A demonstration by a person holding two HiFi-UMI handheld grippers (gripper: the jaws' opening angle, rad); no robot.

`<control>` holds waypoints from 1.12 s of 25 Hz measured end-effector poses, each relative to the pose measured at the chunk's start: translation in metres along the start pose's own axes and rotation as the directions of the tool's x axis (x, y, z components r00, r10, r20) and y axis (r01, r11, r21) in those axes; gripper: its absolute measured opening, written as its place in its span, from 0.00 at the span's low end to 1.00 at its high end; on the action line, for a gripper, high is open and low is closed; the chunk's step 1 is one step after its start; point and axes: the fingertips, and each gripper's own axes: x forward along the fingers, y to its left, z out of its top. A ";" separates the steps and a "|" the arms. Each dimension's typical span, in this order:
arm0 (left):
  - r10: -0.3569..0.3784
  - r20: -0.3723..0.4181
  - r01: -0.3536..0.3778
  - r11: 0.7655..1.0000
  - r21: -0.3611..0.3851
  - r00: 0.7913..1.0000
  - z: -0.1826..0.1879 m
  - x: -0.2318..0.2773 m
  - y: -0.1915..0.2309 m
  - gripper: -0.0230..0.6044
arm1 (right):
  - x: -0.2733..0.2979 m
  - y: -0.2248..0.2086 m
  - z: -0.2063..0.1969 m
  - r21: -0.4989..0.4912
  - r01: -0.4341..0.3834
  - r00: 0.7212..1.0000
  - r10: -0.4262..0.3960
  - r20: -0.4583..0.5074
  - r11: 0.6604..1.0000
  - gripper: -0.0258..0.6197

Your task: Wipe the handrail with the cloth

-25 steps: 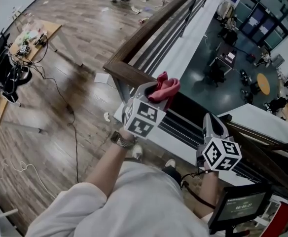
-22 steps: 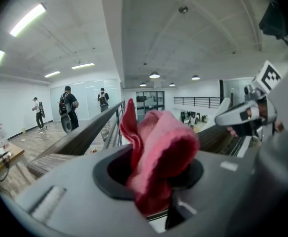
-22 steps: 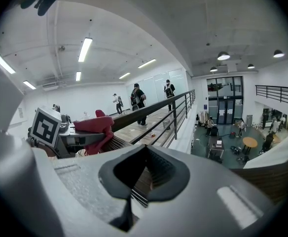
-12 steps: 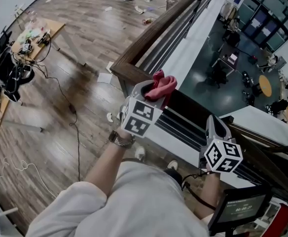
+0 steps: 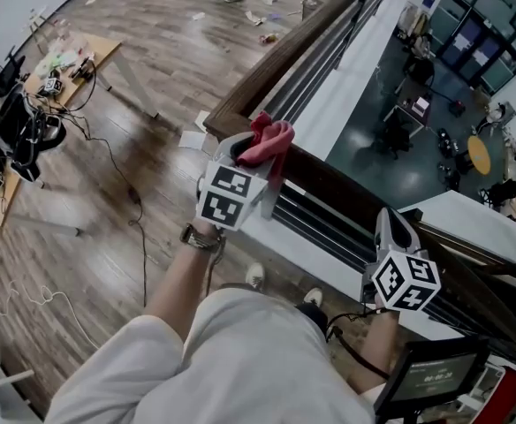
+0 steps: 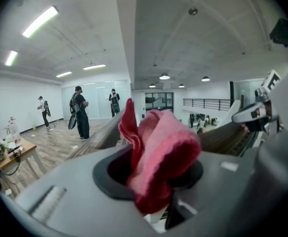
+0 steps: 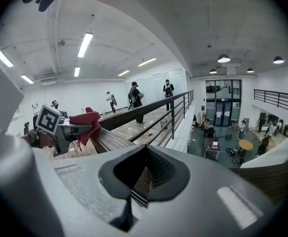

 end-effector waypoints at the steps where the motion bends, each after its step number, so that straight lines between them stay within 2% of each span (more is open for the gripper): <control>1: 0.002 0.000 -0.002 1.000 -0.003 1.000 0.000 -0.001 0.003 0.29 | 0.000 0.000 0.000 0.004 0.001 1.000 -0.001 0.002 1.000 0.04; 10: 0.043 -0.009 -0.044 0.999 -0.032 0.999 -0.006 -0.005 0.038 0.29 | 0.000 0.000 -0.004 0.083 -0.022 1.000 0.021 0.013 0.996 0.04; 21: 0.088 -0.026 -0.089 0.995 -0.038 0.996 -0.011 -0.011 0.069 0.29 | -0.002 0.000 -0.003 0.074 -0.010 1.000 0.009 0.021 0.997 0.04; 28: 0.145 -0.009 -0.145 0.989 0.001 0.989 -0.014 -0.017 0.093 0.29 | -0.015 -0.015 0.009 0.060 0.073 0.994 -0.078 0.081 0.996 0.04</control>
